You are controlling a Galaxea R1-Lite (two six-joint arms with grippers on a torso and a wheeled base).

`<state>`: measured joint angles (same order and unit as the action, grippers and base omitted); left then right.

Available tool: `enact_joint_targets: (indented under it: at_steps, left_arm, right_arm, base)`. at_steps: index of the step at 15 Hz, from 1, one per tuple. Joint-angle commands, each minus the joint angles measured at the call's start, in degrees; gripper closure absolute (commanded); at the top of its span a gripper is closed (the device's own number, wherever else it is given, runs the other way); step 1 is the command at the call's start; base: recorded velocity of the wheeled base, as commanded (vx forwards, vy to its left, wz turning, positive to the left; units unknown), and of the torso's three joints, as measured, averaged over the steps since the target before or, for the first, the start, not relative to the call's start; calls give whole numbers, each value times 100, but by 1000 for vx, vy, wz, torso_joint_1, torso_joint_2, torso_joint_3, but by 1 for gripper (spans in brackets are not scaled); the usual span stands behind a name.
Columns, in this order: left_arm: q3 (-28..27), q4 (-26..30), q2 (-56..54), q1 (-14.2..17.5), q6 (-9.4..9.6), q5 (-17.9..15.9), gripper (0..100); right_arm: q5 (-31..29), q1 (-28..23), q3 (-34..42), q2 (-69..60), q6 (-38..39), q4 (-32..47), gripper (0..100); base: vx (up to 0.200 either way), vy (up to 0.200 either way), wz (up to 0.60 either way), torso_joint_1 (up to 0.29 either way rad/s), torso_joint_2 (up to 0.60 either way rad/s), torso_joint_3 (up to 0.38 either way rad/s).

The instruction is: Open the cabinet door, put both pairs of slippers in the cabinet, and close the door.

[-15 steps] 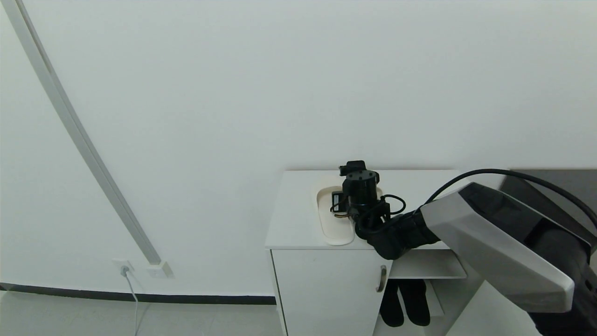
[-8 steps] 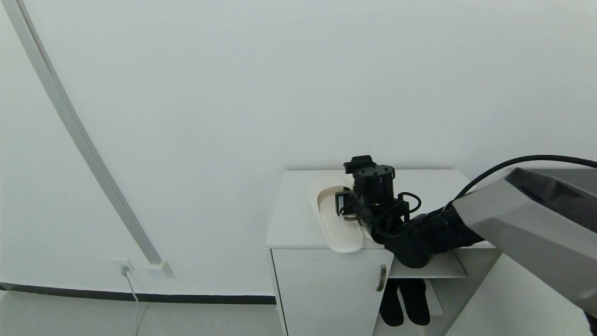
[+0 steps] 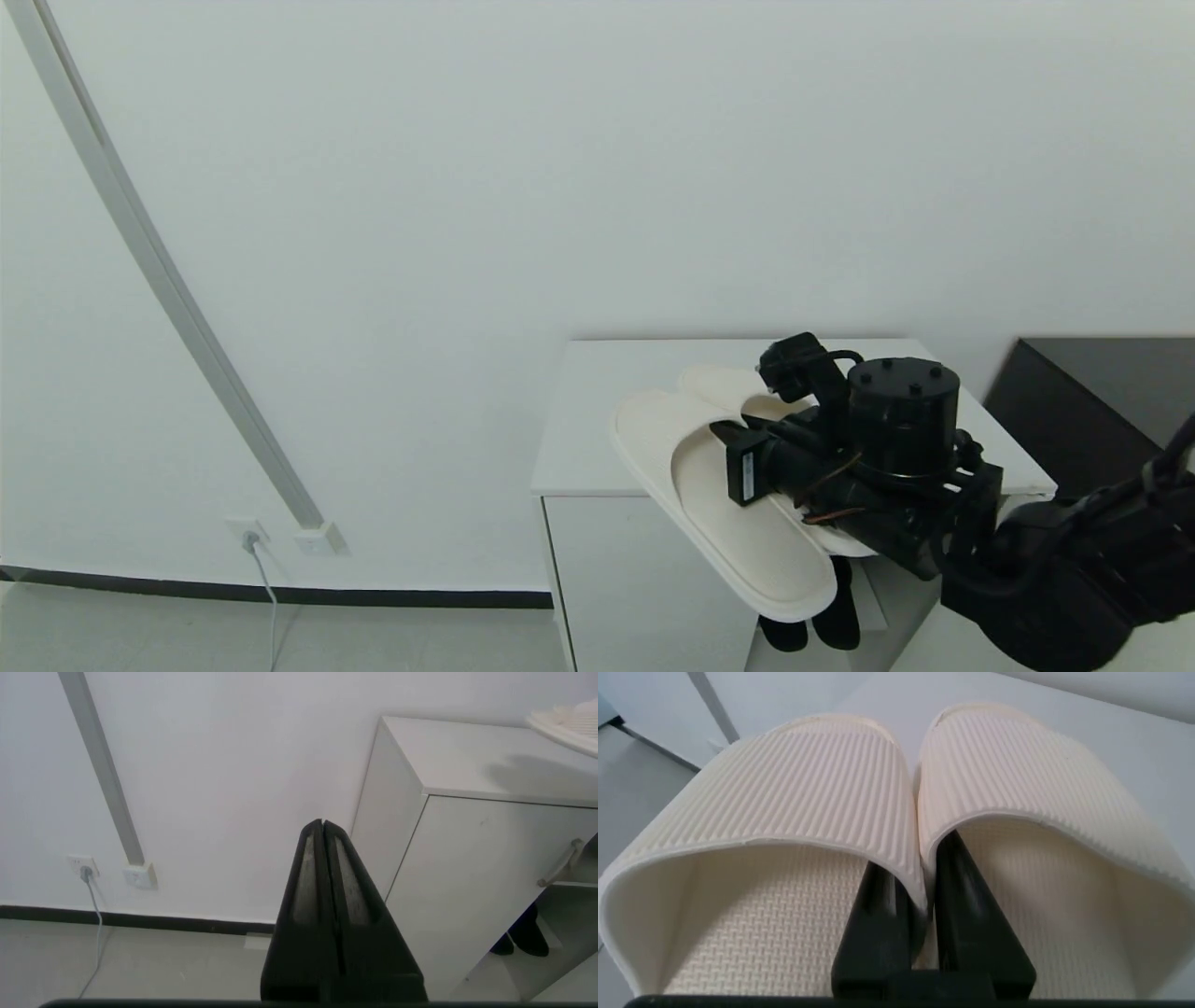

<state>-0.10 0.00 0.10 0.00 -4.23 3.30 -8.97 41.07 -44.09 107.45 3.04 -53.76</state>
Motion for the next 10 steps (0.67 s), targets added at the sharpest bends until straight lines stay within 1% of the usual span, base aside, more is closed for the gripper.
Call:
enact_joint_targets:
  at_steps: [1,8,9,10]
  left_arm:
    - [1,0,-1,0,1,4,100]
    - [1,0,-1,0,-8,4,100]
    - [1,0,-1,0,-8,4,100]
    - [1,0,-1,0,-8,4,100]
  right_arm:
    - [1,77,173,-347,-5,-3,100]
    - [-26,208,182,-101,-5,-20,100]
    - [-114,208,182,-57,-5,-29,100]
    - [-175,208,182,-57,-5,-38,100]
  base:
    - [0,0,0,0,0,0]
    - [0,0,0,0,0,0]
    - [0,0,0,0,0,0]
    - [-200,0,0,2,2,2]
